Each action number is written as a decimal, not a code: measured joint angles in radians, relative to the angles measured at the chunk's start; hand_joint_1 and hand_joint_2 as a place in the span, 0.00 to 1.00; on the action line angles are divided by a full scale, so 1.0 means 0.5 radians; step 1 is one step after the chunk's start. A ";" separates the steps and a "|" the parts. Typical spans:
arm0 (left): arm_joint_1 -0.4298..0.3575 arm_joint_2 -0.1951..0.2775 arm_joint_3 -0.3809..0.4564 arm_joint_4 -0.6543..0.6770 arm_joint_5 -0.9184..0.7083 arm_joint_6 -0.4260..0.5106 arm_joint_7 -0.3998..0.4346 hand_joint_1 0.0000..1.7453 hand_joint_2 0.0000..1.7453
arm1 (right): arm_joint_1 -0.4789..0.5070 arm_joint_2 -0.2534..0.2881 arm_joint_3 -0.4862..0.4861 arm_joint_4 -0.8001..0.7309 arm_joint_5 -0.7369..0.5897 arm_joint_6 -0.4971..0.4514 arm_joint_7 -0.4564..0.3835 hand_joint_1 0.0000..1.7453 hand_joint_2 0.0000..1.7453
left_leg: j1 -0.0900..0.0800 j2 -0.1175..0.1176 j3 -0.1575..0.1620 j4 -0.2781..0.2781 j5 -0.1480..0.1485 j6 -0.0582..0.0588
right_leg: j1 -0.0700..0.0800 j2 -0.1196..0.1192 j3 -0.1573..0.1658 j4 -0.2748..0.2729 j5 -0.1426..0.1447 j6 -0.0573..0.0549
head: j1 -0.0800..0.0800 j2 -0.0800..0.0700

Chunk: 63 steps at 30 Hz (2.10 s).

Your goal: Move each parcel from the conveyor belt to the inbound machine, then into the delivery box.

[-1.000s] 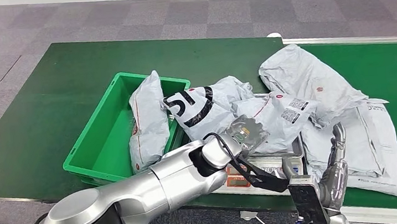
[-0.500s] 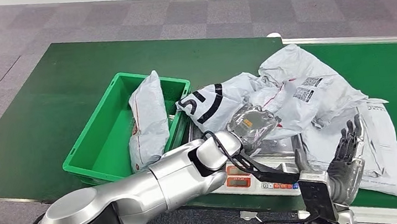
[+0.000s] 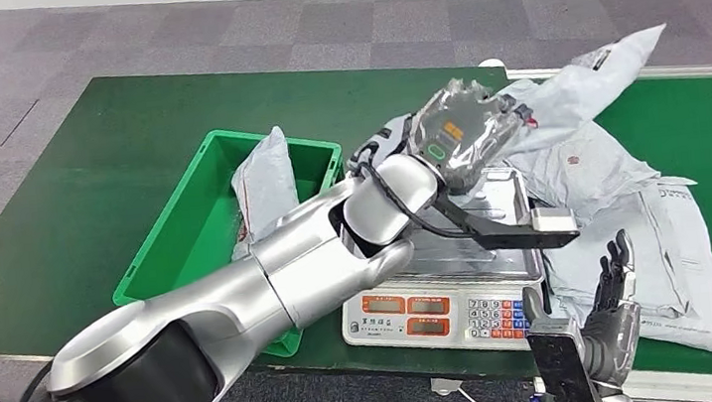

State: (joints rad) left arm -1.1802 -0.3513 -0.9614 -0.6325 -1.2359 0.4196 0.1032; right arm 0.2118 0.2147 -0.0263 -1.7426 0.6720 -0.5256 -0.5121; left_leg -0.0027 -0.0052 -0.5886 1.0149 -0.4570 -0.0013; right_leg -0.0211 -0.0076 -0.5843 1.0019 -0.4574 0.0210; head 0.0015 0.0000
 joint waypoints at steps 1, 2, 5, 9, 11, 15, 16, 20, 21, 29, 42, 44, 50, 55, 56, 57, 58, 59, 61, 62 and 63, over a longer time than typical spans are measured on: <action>-0.016 0.001 0.058 0.014 -0.086 -0.007 -0.004 1.00 1.00 | 0.000 0.000 0.000 0.000 0.003 0.007 -0.001 0.00 1.00 | 0.000 0.000 0.000 0.000 0.000 0.000 | 0.000 0.000 0.000 0.000 0.000 0.000 | 0.000 0.000; -0.027 0.002 0.119 0.026 -0.163 -0.011 -0.013 1.00 1.00 | -0.001 0.000 0.000 0.000 0.006 0.014 -0.002 0.00 1.00 | 0.000 0.000 0.000 0.000 0.000 0.000 | 0.000 0.000 0.000 0.000 0.000 0.000 | 0.000 0.000; -0.039 0.009 0.330 0.046 -0.390 -0.028 -0.050 1.00 1.00 | -0.003 0.000 0.000 0.000 0.012 0.029 -0.006 0.00 1.00 | 0.000 0.000 0.000 0.000 0.000 0.000 | 0.000 0.000 0.000 0.000 0.000 0.000 | 0.000 0.000; -0.044 0.017 0.570 0.050 -0.607 -0.065 -0.068 1.00 1.00 | -0.020 0.000 -0.001 0.000 0.023 0.055 -0.003 0.00 1.00 | 0.000 0.000 0.000 0.000 0.001 0.000 | 0.000 0.000 0.000 0.000 0.000 0.000 | 0.000 0.000; -0.049 0.025 0.629 0.052 -0.643 -0.079 -0.060 1.00 1.00 | -0.039 0.000 -0.002 0.002 0.029 0.062 0.001 0.00 1.00 | 0.000 0.000 0.000 0.000 0.001 0.000 | 0.000 0.000 0.000 0.000 0.000 0.000 | 0.000 0.000; -0.058 0.051 0.652 0.061 -0.660 -0.097 -0.036 1.00 1.00 | -0.064 -0.001 -0.004 0.006 0.030 0.062 0.007 0.00 1.00 | 0.000 -0.001 0.000 0.000 0.001 0.000 | 0.000 0.000 0.000 0.000 0.000 0.000 | 0.000 0.000; -0.060 0.057 0.652 0.064 -0.663 -0.106 -0.029 1.00 1.00 | -0.069 -0.001 -0.006 0.007 0.030 0.062 0.008 0.00 1.00 | 0.000 -0.001 0.000 0.000 0.001 0.000 | 0.000 0.000 0.000 0.000 0.000 0.000 | 0.000 0.000; -0.079 0.113 0.626 0.073 -0.665 -0.195 0.010 1.00 1.00 | -0.071 -0.001 -0.034 0.008 0.024 0.059 0.013 0.00 1.00 | 0.000 0.000 0.000 0.000 0.001 -0.001 | 0.000 0.000 0.000 0.000 0.000 0.000 | 0.000 0.000; -0.078 0.139 0.610 0.065 -0.665 -0.222 0.015 1.00 1.00 | -0.065 0.000 -0.048 0.006 0.022 0.060 0.012 0.00 1.00 | 0.000 0.000 0.000 0.000 0.001 -0.001 | 0.000 0.000 0.000 0.000 0.000 0.000 | 0.000 0.000; -0.024 0.326 0.550 -0.050 -0.666 -0.302 0.026 1.00 1.00 | -0.024 0.001 -0.125 -0.015 0.015 0.088 -0.002 0.00 1.00 | 0.002 0.000 -0.001 -0.001 0.002 -0.002 | 0.001 0.001 -0.001 0.001 0.000 0.000 | 0.000 0.000; 0.232 0.757 0.550 -0.607 -0.666 -0.345 0.052 1.00 1.00 | 0.058 0.001 -0.173 -0.050 -0.009 0.091 -0.025 0.00 1.00 | 0.004 0.000 -0.001 -0.001 0.003 -0.004 | 0.003 0.003 -0.003 0.001 0.000 -0.001 | 0.000 0.000; 0.266 0.809 0.545 -0.699 -0.666 -0.402 0.089 1.00 1.00 | 0.073 0.001 -0.185 -0.065 -0.010 0.092 -0.031 0.00 1.00 | 0.004 0.001 -0.001 -0.001 0.002 -0.004 | 0.002 0.003 -0.003 0.001 0.000 -0.001 | 0.000 0.000; 0.397 1.012 0.479 -0.963 -0.666 -0.595 0.232 1.00 1.00 | 0.118 0.002 -0.231 -0.124 -0.010 0.117 -0.042 0.00 1.00 | 0.004 0.002 -0.001 -0.002 0.002 -0.004 | 0.003 0.004 -0.003 0.001 0.000 -0.001 | 0.000 0.000; 0.681 1.211 0.547 -1.259 -0.643 -0.597 0.118 1.00 1.00 | 0.152 0.006 -0.274 -0.167 -0.010 0.141 -0.043 0.00 1.00 | 0.004 0.003 0.001 -0.004 0.002 -0.004 | 0.003 0.005 -0.002 0.002 -0.002 -0.003 | 0.000 0.000; 0.777 1.240 0.609 -1.350 -0.630 -0.584 0.069 1.00 1.00 | 0.161 0.008 -0.285 -0.179 -0.009 0.146 -0.043 0.00 1.00 | 0.004 0.003 0.001 -0.004 0.001 -0.005 | 0.003 0.005 -0.002 0.002 -0.002 -0.004 | 0.000 0.000; 0.883 1.267 0.687 -1.450 -0.621 -0.564 0.024 1.00 1.00 | 0.173 0.012 -0.297 -0.192 -0.008 0.153 -0.046 0.00 1.00 | 0.004 0.004 0.001 -0.004 0.000 -0.007 | 0.003 0.006 -0.003 0.002 -0.003 -0.004 | 0.000 0.000; 0.994 1.290 0.777 -1.552 -0.622 -0.541 -0.011 1.00 1.00 | 0.188 0.017 -0.310 -0.205 -0.007 0.160 -0.051 0.00 1.00 | 0.004 0.005 0.001 -0.004 -0.001 -0.008 | 0.003 0.008 -0.003 0.002 -0.004 -0.005 | 0.000 0.000; 1.107 1.313 0.870 -1.658 -0.629 -0.517 -0.039 1.00 1.00 | 0.205 0.023 -0.322 -0.218 -0.006 0.169 -0.060 0.00 1.00 | 0.004 0.006 0.002 -0.005 -0.003 -0.010 | 0.003 0.009 -0.003 0.002 -0.005 -0.006 | 0.000 0.000; 1.330 1.352 1.039 -1.845 -0.645 -0.478 -0.077 1.00 1.00 | 0.235 0.039 -0.346 -0.242 -0.005 0.185 -0.085 0.00 1.00 | 0.004 0.011 0.004 -0.005 -0.007 -0.011 | 0.003 0.013 -0.003 0.002 -0.008 -0.009 | 0.000 0.000; 1.434 1.371 1.107 -1.925 -0.650 -0.464 -0.085 1.00 1.00 | 0.247 0.047 -0.357 -0.252 -0.005 0.194 -0.097 0.00 1.00 | 0.004 0.013 0.005 -0.005 -0.008 -0.011 | 0.003 0.014 -0.003 0.002 -0.009 -0.010 | 0.000 0.000; 1.530 1.387 1.163 -1.989 -0.653 -0.456 -0.087 1.00 1.00 | 0.255 0.055 -0.366 -0.261 -0.003 0.201 -0.106 0.00 1.00 | 0.004 0.014 0.006 -0.005 -0.009 -0.012 | 0.003 0.015 -0.003 0.002 -0.010 -0.011 | 0.000 0.000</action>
State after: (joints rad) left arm -0.4154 0.3422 -0.3800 -1.6270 -1.5622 0.1915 0.0595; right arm 0.3394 0.2421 -0.2092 -1.8730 0.6704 -0.4250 -0.5651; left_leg -0.0006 0.0019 -0.5858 1.0124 -0.4616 -0.0070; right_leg -0.0196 -0.0001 -0.5860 1.0026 -0.4622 0.0154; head 0.0015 0.0000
